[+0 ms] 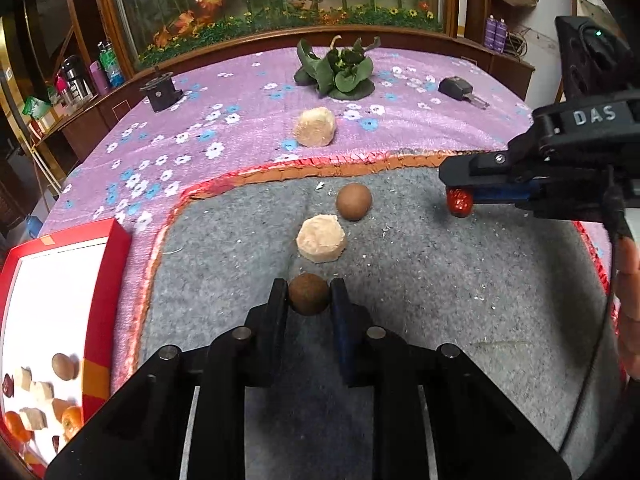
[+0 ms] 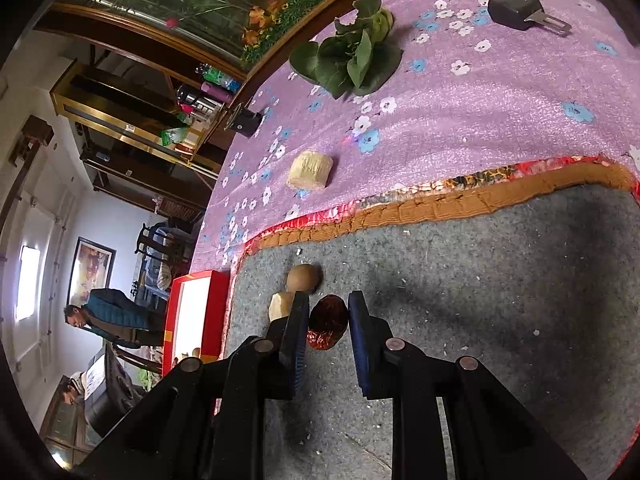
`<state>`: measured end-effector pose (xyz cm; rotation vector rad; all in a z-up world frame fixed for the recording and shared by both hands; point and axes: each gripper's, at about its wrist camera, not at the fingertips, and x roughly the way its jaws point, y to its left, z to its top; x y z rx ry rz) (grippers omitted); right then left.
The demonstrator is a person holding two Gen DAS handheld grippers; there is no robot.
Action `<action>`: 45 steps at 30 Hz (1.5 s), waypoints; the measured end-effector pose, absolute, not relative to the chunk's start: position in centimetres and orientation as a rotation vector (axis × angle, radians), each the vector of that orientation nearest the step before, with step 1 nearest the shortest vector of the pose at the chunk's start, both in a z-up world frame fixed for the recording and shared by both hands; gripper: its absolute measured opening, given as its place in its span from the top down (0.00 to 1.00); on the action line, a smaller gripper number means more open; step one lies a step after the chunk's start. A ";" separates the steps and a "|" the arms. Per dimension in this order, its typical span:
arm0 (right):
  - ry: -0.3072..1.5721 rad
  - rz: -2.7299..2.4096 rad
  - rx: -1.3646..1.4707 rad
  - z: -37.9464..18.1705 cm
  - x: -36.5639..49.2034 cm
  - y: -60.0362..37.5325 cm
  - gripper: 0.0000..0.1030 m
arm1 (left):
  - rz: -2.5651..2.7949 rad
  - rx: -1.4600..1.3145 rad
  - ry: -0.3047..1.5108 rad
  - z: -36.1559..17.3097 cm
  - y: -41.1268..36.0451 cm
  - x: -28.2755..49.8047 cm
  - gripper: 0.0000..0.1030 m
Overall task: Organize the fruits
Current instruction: 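Carry the brown fruit and red date into the white tray and open both tools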
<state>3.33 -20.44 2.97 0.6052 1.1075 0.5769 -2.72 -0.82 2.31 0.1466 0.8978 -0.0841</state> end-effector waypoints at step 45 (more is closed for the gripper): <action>1.109 0.995 0.187 3.9 -5.8 9.9 0.79 | 0.334 0.002 0.779 3.8 23.6 -13.3 0.82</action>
